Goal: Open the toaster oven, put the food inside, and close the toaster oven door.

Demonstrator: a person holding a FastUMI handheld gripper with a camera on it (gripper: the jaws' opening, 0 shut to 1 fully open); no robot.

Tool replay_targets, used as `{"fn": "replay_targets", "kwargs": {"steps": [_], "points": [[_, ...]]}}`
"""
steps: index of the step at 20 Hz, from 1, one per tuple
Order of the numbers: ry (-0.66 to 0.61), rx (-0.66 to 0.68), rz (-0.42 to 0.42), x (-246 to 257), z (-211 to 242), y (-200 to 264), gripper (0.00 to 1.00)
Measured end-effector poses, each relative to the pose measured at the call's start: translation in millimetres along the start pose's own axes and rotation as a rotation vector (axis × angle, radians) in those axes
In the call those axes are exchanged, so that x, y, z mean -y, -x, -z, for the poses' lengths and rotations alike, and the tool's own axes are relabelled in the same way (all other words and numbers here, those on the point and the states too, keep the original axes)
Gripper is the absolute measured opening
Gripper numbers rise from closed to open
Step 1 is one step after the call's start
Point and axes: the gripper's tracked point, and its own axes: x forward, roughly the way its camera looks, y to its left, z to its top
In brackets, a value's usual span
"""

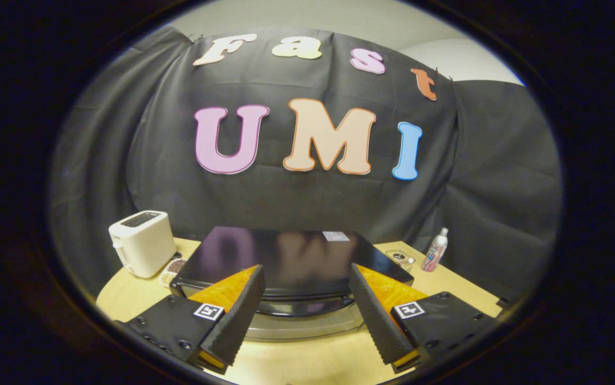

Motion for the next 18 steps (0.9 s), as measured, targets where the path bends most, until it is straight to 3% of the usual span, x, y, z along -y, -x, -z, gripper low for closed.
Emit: {"fn": "replay_targets", "kwargs": {"steps": [8,12,18], "points": [[-0.051,0.014,-0.016,-3,19,-9,1.00],[-0.143,0.041,-0.051,-2,26,-10,1.00],[-0.181,0.098,-0.015,5,31,11,1.00]]}}
